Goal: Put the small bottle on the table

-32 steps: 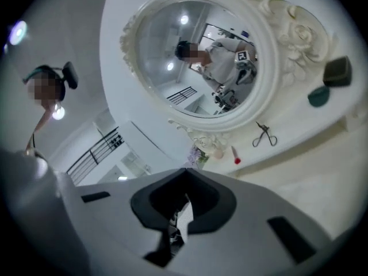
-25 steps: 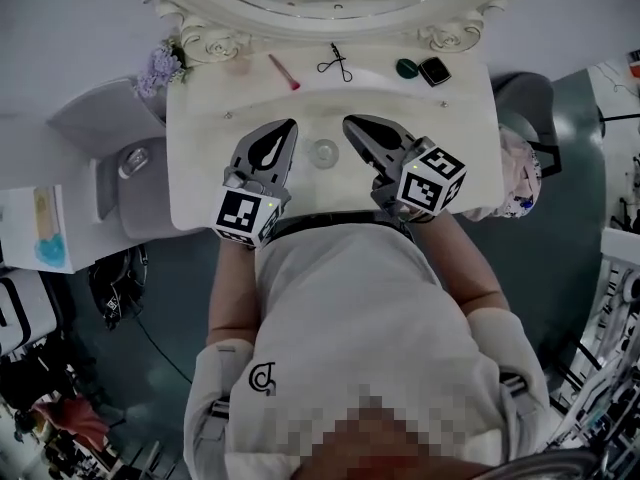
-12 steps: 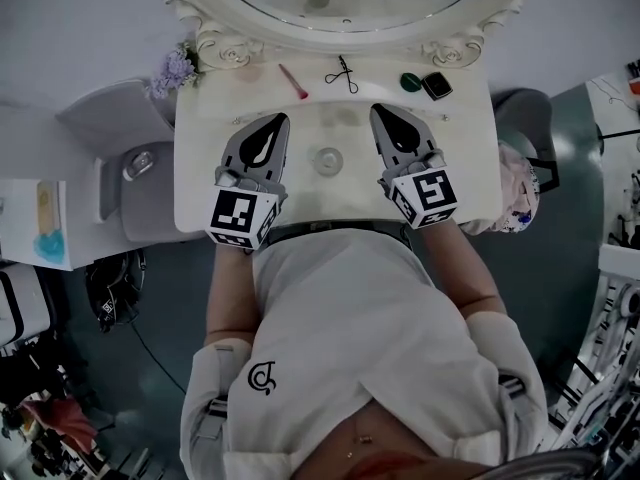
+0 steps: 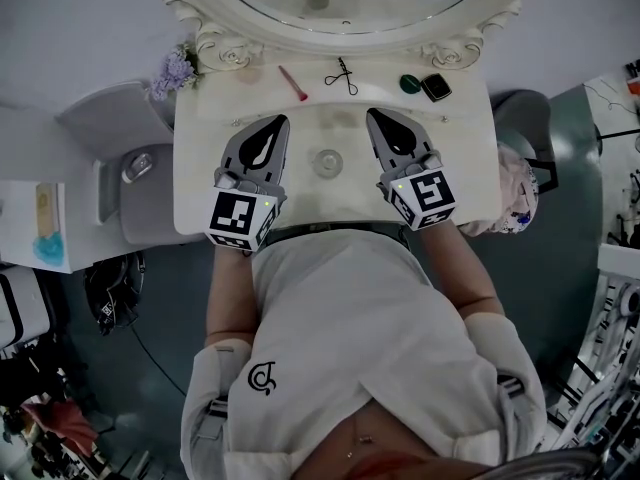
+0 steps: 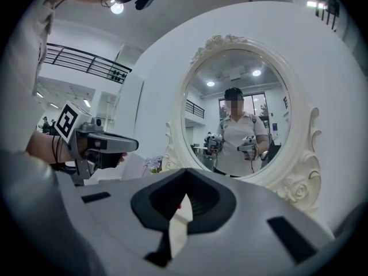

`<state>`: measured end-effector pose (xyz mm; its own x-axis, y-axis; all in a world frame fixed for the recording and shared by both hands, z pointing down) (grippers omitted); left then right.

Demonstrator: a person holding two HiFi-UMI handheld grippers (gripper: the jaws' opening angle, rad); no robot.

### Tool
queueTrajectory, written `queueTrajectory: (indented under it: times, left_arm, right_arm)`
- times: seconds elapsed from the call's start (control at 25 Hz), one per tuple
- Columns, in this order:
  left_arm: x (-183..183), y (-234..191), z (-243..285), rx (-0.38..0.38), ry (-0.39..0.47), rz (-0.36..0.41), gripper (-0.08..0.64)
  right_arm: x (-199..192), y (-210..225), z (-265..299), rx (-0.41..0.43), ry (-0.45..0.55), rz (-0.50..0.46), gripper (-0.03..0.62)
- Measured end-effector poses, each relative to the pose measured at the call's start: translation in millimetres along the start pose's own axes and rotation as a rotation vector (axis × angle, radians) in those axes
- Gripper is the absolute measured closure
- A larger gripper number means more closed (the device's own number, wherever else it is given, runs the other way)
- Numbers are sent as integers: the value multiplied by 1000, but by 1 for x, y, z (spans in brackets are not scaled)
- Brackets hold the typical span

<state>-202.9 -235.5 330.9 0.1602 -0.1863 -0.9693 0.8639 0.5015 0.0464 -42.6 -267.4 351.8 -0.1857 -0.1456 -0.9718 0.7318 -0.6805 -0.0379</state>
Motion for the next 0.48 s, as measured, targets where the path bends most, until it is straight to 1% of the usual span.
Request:
queueTrajectory:
  times: [0.28,0.48]
  left_arm:
    - [0,-3,2,4,-4,10,548]
    - [2,-4,4,6,8,3,548]
  right_arm:
    - [1,-1,3,-7,4,-9,589]
    - [2,-1,5,-18,-1,-17,588]
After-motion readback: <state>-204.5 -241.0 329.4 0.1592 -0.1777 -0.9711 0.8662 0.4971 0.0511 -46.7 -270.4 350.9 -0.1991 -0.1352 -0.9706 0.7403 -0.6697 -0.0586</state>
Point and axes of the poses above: the fingertips, and each gripper's own axes: z forward along the fingers, y to its right, x out of its top, the point moved 2 cm from there along -z, backward along the fingers, and after that the axes turned 9 degrees about -y, right-handed, at the moved point
